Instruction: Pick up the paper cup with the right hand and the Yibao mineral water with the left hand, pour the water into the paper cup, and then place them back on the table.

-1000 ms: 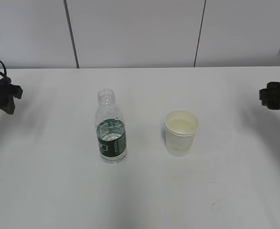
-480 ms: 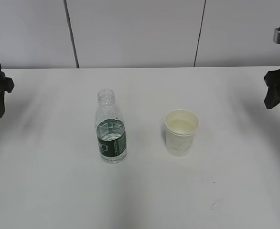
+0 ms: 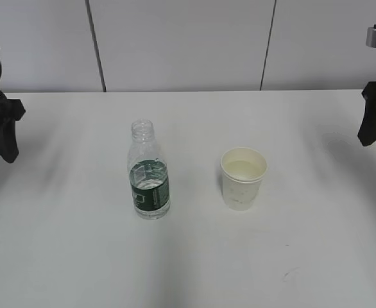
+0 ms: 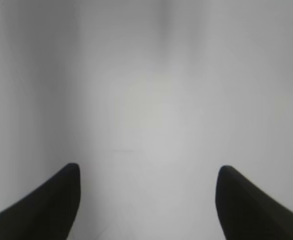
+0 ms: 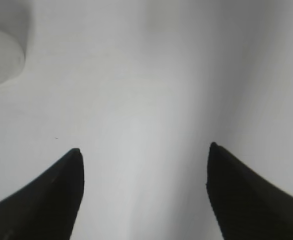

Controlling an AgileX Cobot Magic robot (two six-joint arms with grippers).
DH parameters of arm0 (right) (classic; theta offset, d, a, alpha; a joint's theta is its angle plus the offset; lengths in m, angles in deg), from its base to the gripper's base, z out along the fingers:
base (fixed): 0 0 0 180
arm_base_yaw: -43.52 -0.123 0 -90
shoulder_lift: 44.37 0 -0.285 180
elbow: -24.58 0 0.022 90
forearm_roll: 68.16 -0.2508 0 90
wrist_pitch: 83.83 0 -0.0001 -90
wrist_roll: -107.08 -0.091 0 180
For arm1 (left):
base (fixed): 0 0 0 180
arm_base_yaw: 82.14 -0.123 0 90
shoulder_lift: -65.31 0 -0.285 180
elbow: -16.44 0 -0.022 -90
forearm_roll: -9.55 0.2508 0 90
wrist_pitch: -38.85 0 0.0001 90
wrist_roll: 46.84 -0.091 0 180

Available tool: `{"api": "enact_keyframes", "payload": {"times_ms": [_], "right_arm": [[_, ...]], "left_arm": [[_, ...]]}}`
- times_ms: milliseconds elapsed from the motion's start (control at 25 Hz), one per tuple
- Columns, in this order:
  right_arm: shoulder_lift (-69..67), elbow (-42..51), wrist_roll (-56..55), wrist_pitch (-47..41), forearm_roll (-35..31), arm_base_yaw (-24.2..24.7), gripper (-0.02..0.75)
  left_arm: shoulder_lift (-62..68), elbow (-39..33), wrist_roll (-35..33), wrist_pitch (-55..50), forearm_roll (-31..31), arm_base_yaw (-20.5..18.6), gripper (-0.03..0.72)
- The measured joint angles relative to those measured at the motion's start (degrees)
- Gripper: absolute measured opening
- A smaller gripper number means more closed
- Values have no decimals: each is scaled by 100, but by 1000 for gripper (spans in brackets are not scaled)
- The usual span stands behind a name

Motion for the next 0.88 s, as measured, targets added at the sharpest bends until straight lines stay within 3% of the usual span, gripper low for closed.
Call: {"api": "enact_keyframes", "payload": {"times_ms": [120, 440, 880], "right_arm": [[103, 223, 3, 0, -93, 0, 593], [1337, 1726, 36, 0, -185, 0, 590], [3407, 3421, 59, -5, -226, 0, 586]], "left_arm": [[-325, -331, -63, 24, -193, 0, 511], [-1998, -2076, -70, -2, -316, 0, 511], [-4321, -3394, -80, -2, -456, 0, 511]]}}
